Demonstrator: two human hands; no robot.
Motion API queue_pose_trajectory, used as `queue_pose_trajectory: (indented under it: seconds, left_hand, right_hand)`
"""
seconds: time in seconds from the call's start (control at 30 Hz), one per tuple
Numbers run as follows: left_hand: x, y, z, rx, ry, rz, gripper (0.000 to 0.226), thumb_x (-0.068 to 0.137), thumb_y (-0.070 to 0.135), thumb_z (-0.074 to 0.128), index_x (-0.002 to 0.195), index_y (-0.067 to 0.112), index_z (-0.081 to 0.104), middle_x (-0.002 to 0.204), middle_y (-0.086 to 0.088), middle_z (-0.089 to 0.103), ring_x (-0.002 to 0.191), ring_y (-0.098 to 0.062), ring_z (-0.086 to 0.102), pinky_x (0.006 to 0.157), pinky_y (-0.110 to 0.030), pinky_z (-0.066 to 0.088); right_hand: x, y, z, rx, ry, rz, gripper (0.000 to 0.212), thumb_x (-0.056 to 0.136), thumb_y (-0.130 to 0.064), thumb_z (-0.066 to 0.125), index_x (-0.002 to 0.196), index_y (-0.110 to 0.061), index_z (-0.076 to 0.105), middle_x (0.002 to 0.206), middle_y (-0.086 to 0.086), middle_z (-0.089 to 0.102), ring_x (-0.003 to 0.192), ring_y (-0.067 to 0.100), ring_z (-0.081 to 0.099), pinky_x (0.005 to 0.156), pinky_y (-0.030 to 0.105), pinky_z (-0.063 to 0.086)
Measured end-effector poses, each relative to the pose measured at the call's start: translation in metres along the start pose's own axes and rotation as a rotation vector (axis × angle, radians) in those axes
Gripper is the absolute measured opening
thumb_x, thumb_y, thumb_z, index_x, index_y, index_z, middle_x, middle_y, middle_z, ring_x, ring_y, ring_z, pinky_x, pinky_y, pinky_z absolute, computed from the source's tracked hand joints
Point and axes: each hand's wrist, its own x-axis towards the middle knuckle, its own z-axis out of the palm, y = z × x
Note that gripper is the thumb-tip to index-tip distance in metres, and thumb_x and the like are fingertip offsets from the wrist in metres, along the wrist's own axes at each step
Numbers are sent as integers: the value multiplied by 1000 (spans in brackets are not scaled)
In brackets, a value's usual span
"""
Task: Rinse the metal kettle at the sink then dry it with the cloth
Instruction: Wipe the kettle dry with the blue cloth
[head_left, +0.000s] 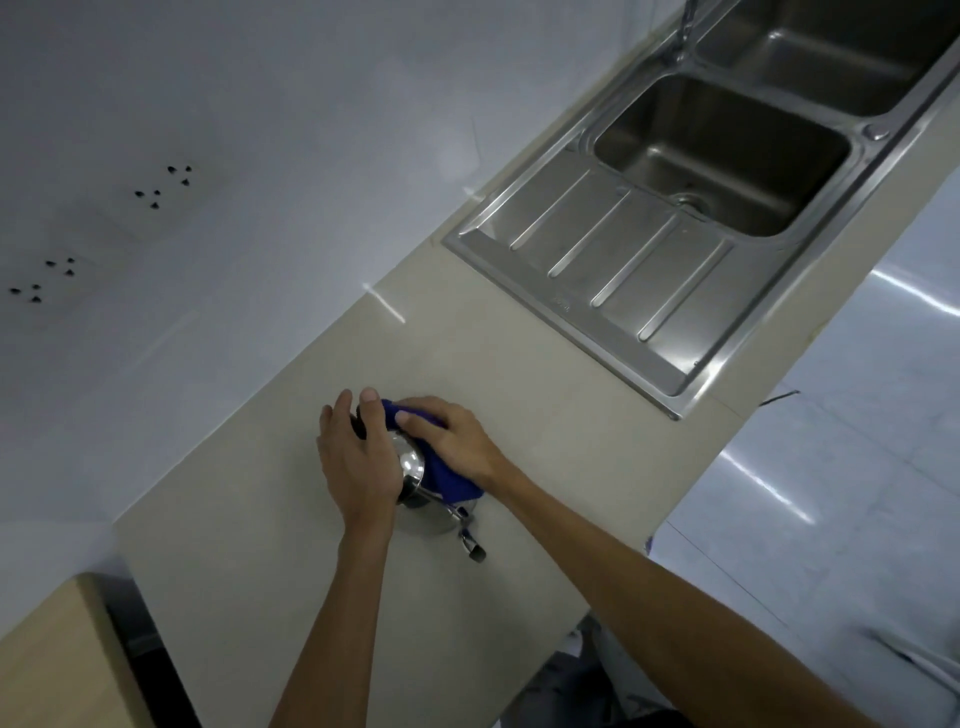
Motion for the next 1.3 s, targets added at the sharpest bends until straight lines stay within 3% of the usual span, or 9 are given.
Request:
queue_pose_trajectory:
  seconds: [0.17,0.3,0.4,0.53,0.63,0.77,0.93,1.03,1.3]
  left_hand:
    - [0,5,-5,68,-69,5,96,85,87,17,131,12,56,144,-20,50,137,-37,44,112,-59,38]
    - [-4,17,-17,204,-152,62,71,100,60,33,148,10,46,159,-13,39,151,-32,28,123,-57,21]
    - [1,20,-26,275,-242,56,72,100,63,35,148,12,47,159,-12,39,149,-33,31,124,-57,16]
    - [6,18,-32,308,-320,93,75,96,71,33,141,15,54,153,-11,45,146,-31,37,124,-57,16]
    - [13,12,-39,236,-329,84,76,89,81,28,112,20,67,129,-11,61,128,-32,52,117,-58,30]
    - [19,6,-48,245,-326,194,59,95,71,22,65,24,41,74,1,55,86,-27,58,87,-46,47]
    - [27,-2,-57,272,-336,261,72,95,57,22,99,2,67,102,-18,70,104,-31,61,93,-46,50]
    - [35,-8,-62,308,-376,294,65,94,55,28,96,3,67,100,-17,72,102,-31,63,92,-48,52]
    - [36,-9,-69,348,-367,405,48,93,47,40,95,12,73,98,-8,75,92,-24,65,88,-48,54]
  right_hand:
    - [9,16,-11,-78,149,129,37,100,-38,52,128,-17,65,119,7,71,107,22,66,98,38,52]
    - [24,20,-40,-562,-19,257,38,103,-26,46,138,-11,54,133,15,61,122,33,57,103,40,43]
    - [22,7,-66,-844,-224,166,38,103,-28,47,138,-12,54,135,15,59,123,34,54,102,41,41]
    - [16,-14,-124,-1016,-183,124,36,103,-27,48,135,-13,56,133,14,61,121,33,55,101,40,42]
    - [13,-25,-173,-1123,-73,119,33,102,-25,47,131,-13,58,127,13,62,114,31,57,96,41,45]
    - [3,-22,-226,-1317,135,93,36,103,-31,45,137,-20,52,133,13,57,114,33,57,98,46,48]
    - [-18,13,-244,-1530,-111,148,58,103,-45,42,155,-21,30,163,12,25,144,36,33,117,50,30]
    - [-22,38,-238,-1524,-175,259,67,102,-55,37,159,-27,15,168,10,0,152,41,10,121,56,19]
    - [-37,16,-192,-1569,-5,-31,67,95,-56,48,154,-30,29,166,13,11,152,44,0,118,66,3]
